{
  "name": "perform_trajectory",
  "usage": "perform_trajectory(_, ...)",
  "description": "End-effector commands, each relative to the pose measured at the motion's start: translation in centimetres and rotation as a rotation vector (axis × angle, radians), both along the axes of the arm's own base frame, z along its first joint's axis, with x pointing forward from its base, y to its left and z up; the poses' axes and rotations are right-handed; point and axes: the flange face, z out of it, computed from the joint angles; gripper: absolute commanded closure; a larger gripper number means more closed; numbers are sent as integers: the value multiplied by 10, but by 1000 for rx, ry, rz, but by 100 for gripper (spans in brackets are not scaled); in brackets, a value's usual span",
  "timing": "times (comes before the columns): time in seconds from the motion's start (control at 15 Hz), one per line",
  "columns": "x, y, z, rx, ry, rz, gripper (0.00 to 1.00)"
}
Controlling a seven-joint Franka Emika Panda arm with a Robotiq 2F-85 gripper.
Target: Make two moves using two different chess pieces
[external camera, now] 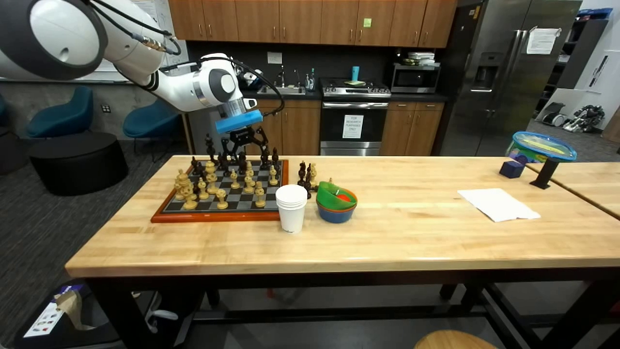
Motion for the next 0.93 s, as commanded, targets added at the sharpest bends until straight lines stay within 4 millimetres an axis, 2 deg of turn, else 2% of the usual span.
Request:
perform_trajectory(0.0, -5, 0, 3, 35, 13, -2, 0)
perform_trajectory(0.67, -7, 0, 3, 49, 20, -17, 0)
perform_trajectory(0.87, -11, 3, 10, 59, 12, -11, 0)
